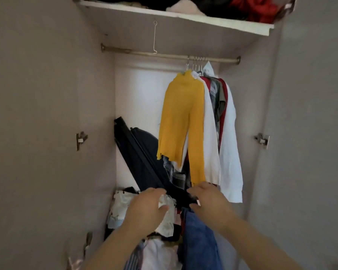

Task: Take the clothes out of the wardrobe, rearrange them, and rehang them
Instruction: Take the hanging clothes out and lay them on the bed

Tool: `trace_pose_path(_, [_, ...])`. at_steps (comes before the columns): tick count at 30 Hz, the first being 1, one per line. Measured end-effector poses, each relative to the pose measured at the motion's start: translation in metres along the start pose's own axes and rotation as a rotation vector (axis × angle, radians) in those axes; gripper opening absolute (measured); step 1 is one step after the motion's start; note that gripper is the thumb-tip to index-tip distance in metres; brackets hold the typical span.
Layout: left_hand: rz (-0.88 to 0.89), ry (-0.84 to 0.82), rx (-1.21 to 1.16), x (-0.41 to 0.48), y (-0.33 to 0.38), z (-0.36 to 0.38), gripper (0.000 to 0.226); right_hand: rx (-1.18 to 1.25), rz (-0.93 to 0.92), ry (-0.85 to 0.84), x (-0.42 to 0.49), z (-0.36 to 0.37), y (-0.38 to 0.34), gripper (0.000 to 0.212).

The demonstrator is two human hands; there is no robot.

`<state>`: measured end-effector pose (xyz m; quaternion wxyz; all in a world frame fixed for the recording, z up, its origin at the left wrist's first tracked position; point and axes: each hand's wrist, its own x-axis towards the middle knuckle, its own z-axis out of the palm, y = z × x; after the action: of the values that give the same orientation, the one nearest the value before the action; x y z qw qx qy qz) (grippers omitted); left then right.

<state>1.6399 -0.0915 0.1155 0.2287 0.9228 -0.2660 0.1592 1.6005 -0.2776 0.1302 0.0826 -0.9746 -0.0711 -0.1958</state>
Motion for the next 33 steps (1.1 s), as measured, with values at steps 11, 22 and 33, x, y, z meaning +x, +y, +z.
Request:
trace_pose_path(11, [0.024, 0.293, -0.138, 0.215, -0.017, -0.032, 0.049, -0.127, -0.163, 0.193, 0.226, -0.047, 0.058, 0.045])
trace_pose_path(22, [0.04, 0.466, -0.159, 0.387, -0.037, -0.062, 0.049, -0.208, -0.176, 0.354, 0.399, -0.094, 0.118, 0.046])
trace_pose_path(33, [0.272, 0.532, -0.175, 0.52, -0.064, -0.072, 0.047, -0.358, -0.061, 0.552, 0.535, -0.133, 0.145, 0.045])
